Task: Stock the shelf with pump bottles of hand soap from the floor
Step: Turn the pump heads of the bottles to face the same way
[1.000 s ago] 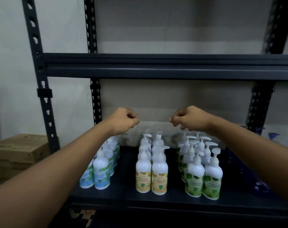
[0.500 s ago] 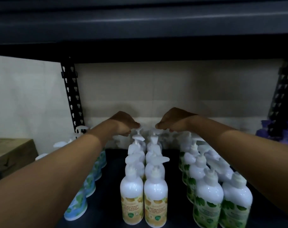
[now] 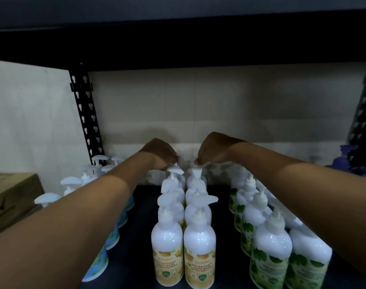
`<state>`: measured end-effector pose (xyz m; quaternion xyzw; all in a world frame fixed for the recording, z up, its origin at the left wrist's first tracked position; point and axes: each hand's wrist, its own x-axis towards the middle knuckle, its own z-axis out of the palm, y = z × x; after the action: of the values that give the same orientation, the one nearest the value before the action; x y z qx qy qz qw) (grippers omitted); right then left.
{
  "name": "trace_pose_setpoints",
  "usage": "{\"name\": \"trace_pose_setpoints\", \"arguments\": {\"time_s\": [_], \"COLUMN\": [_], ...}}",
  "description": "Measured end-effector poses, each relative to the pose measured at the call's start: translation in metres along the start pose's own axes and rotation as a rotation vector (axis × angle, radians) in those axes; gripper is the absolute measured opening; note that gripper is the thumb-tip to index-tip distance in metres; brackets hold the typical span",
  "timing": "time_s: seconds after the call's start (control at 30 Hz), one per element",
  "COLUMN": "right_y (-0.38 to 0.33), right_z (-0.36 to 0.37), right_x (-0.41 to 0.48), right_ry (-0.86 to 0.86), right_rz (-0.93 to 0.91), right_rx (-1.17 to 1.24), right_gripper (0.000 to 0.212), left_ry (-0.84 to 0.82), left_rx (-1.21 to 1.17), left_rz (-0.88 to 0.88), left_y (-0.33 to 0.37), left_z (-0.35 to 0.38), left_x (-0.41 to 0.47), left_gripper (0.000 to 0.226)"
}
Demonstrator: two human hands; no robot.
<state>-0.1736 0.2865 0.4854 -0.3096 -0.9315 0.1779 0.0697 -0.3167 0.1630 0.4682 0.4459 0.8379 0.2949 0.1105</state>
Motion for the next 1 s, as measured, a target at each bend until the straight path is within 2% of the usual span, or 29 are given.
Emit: {"name": "trace_pose_setpoints", "arguments": {"time_s": [0.07, 0.17, 0.33, 0.63, 1.0], "right_y": [0.001, 0.003, 0.003, 0.002, 0.005], "right_z": [-0.001, -0.002, -0.005, -0.006, -0.006], "right_x": [0.000, -0.002, 0.000, 0.007, 0.009], "right_ry": [-0.010, -0.025, -0.068, -0.080, -0.071], "right_rz": [-0.007, -0.034, -0.060, -0.004, 0.027], "right_rx": [-0.009, -0.033, -0.125, 0.007, 0.048], "right_gripper": [0.038, 0.041, 0.032, 0.029, 0.033], "left_ry": [-0.020, -0.067, -0.111, -0.185, -0.207], "left_rx": [-0.017, -0.059, -0.127, -0.194, -0.201], "left_rz": [0.014, 0.005, 0.013, -0.019, -0.016], "left_y": [0.000, 0.000, -0.003, -0.005, -0.006], "left_z": [-0.001, -0.004, -0.007, -0.008, -0.008], "left_x": [0.000, 0.001, 0.001, 0.006, 0.007], "left_gripper": [0.013, 0.022, 0.025, 0.021, 0.024]}}
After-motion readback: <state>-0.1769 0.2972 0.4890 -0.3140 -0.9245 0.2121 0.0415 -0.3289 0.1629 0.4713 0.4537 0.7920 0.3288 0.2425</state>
